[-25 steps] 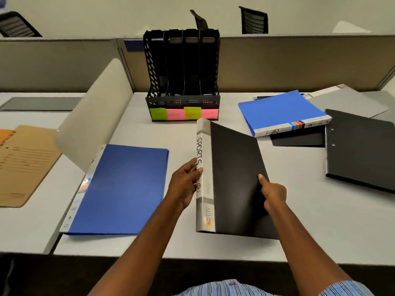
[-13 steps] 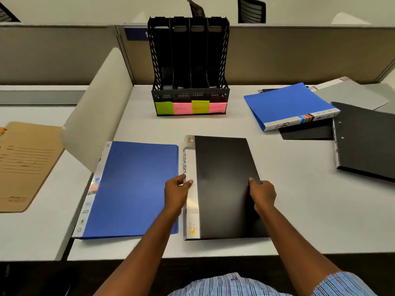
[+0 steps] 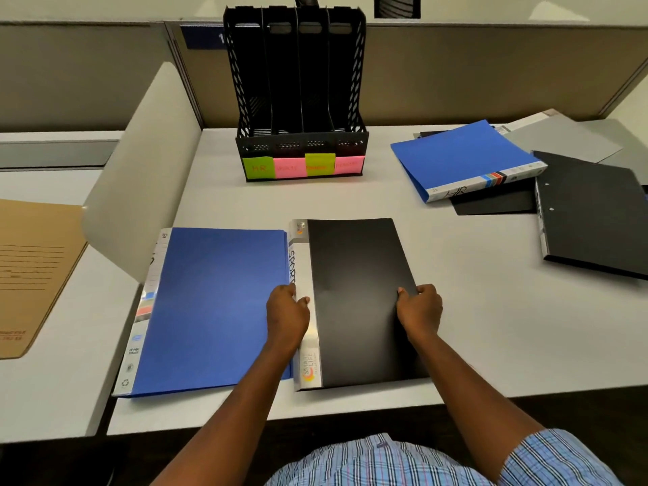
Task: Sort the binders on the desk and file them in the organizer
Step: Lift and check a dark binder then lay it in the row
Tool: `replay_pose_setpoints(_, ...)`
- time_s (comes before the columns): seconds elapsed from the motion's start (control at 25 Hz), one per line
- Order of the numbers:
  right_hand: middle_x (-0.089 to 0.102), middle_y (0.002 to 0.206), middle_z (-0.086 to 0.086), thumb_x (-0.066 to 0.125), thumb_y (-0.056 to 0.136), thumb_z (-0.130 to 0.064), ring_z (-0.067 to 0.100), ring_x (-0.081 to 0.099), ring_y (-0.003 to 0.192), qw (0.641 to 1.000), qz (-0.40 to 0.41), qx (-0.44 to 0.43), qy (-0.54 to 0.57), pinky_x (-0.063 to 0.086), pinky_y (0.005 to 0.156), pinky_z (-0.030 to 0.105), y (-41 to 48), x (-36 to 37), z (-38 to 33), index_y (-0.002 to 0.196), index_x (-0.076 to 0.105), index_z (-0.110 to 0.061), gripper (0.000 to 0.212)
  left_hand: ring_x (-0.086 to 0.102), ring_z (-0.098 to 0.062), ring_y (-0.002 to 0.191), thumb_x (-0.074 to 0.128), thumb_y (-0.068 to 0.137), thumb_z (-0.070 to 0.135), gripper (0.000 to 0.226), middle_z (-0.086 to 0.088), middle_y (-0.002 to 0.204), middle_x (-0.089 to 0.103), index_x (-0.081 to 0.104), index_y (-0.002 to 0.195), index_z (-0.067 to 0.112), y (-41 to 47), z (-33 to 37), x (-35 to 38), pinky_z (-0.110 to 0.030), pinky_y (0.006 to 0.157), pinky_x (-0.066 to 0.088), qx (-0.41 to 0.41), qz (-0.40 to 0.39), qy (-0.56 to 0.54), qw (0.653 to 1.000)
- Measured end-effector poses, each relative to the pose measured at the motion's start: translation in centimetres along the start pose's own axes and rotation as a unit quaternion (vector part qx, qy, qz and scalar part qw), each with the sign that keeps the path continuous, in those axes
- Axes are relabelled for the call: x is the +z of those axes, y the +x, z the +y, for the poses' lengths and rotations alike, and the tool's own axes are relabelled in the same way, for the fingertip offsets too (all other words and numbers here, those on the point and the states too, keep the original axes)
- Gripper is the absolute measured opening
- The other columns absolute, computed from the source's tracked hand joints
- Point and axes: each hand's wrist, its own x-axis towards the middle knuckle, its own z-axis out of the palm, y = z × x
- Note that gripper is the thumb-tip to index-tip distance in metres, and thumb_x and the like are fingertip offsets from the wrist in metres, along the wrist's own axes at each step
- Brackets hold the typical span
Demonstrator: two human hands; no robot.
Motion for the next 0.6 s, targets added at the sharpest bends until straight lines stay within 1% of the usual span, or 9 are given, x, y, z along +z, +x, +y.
replay_pose_setpoints(0.12, 0.052, 0.124, 0.017, 0.064, 0.088, -0.029, 0.036, 0.055, 0.109, 1.0, 0.007, 0.001, -0.011, 0.048, 0.093, 0.044, 0.0, 0.0, 0.2, 0.124, 0.051, -0.005, 0.045, 0.058, -0.028, 0.112, 0.065, 0.088, 0.016, 0.039, -0.013, 0.124, 0.061, 0.057, 0.124, 0.003, -0.1, 0.0, -0.1, -0.032, 0.093, 0.047, 0.004, -0.003, 0.032, 0.999)
replay_pose_setpoints(0.2, 0.05, 0.125, 0.017, 0.064, 0.088, -0.03, 0.036, 0.055, 0.109, 1.0, 0.007, -0.002, -0.024, 0.047, 0.091, 0.043, 0.1, 0.0, 0.2, 0.124, 0.052, -0.006, 0.045, 0.06, -0.029, 0.11, 0.066, 0.087, 0.014, 0.037, -0.012, 0.125, 0.061, 0.058, 0.122, 0.004, -0.2, 0.0, -0.1, -0.032, 0.09, 0.049, 0.005, -0.013, 0.021, 1.0)
replay_pose_setpoints(0.28, 0.05, 0.125, 0.016, 0.063, 0.088, -0.033, 0.035, 0.054, 0.11, 0.998, 0.012, -0.005, -0.056, 0.045, 0.093, 0.044, 0.2, 0.0, 0.1, 0.124, 0.052, -0.008, 0.045, 0.061, -0.03, 0.109, 0.067, 0.086, 0.014, 0.037, -0.012, 0.126, 0.059, 0.056, 0.12, 0.005, -0.1, 0.4, -0.1, -0.032, 0.088, 0.049, 0.0, -0.021, 0.013, 1.0)
replay_pose_setpoints(0.36, 0.051, 0.124, 0.014, 0.062, 0.088, -0.038, 0.034, 0.052, 0.113, 0.994, 0.027, -0.005, -0.107, 0.041, 0.095, 0.046, 0.2, -0.1, -0.1, 0.122, 0.053, -0.009, 0.046, 0.06, -0.031, 0.11, 0.067, 0.085, 0.014, 0.037, -0.012, 0.126, 0.059, 0.056, 0.119, 0.004, 0.1, 0.6, 0.0, -0.034, 0.089, 0.05, 0.003, -0.028, 0.027, 0.999)
replay_pose_setpoints(0.48, 0.049, 0.123, 0.015, 0.067, 0.084, -0.04, 0.034, 0.048, 0.115, 0.988, 0.045, -0.014, -0.145, 0.041, 0.094, 0.046, 0.2, -0.6, 0.0, 0.116, 0.056, -0.008, 0.047, 0.06, -0.031, 0.11, 0.068, 0.085, 0.014, 0.038, -0.014, 0.124, 0.059, 0.056, 0.119, 0.002, 0.2, 0.9, 0.2, -0.037, 0.092, 0.05, 0.005, -0.036, 0.076, 0.996)
replay_pose_setpoints(0.6, 0.051, 0.123, 0.016, 0.072, 0.082, -0.032, 0.035, 0.049, 0.115, 0.992, 0.02, -0.039, -0.116, 0.042, 0.094, 0.043, 1.0, -1.4, 0.6, 0.115, 0.055, -0.007, 0.045, 0.057, -0.03, 0.112, 0.068, 0.085, 0.015, 0.042, -0.016, 0.123, 0.057, 0.055, 0.122, 0.0, -0.1, 2.3, 1.0, -0.035, 0.092, 0.049, 0.011, -0.016, 0.147, 0.989)
